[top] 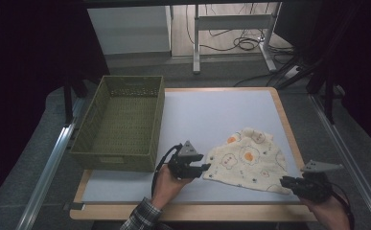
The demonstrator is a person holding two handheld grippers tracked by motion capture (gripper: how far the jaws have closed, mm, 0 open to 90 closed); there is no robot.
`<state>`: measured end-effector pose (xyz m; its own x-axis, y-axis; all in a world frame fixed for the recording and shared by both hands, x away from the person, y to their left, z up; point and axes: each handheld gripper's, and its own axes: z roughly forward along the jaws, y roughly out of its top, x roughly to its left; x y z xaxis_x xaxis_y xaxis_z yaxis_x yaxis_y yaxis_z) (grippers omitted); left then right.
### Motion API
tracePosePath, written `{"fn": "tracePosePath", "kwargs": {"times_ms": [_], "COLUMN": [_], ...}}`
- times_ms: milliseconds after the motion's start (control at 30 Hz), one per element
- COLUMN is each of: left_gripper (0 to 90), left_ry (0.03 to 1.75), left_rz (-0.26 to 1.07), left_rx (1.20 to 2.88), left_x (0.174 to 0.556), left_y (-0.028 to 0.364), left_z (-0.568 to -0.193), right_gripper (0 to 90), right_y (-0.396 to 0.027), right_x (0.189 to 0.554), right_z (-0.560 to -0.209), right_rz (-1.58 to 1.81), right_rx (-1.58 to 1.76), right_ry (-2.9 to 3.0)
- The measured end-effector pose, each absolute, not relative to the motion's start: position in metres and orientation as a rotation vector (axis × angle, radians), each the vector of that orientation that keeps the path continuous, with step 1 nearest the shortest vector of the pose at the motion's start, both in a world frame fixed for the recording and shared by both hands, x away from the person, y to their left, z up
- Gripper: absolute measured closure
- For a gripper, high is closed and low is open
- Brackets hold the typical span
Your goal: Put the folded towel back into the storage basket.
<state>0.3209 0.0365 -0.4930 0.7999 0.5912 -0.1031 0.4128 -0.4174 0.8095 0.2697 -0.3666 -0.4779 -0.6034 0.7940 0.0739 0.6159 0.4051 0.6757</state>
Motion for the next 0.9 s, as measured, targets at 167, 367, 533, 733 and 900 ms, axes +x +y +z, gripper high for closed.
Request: {"fn": "tracePosePath", "kwargs": {"times_ms": [167,367,533,733,900], "left_gripper": [56.0,61.7,65.5,65.8,67.6], "left_ry": [0.788,0.765,0.753,0.739,0.754], "left_rz": [0.277,0.219,0.189,0.145,0.174], "left_rx": [2.073,2.074,2.104,2.152,2.166], "left_x": [0.361,0.410,0.432,0.442,0.439], "left_y": [0.024,0.003,-0.022,-0.044,-0.053], "left_z": [-0.491,-0.498,-0.512,-0.529,-0.533], "right_gripper": [73.9,71.8,68.2,63.0,59.0], "right_y": [-0.362,-0.358,-0.359,-0.364,-0.372], "right_x": [0.302,0.340,0.357,0.361,0.361], "right_z": [-0.473,-0.477,-0.482,-0.491,-0.499], "right_rz": [0.978,0.941,0.940,0.919,0.920], "right_rx": [1.222,1.231,1.251,1.262,1.292], "right_ry": [2.356,2.301,2.247,2.219,2.209]}}
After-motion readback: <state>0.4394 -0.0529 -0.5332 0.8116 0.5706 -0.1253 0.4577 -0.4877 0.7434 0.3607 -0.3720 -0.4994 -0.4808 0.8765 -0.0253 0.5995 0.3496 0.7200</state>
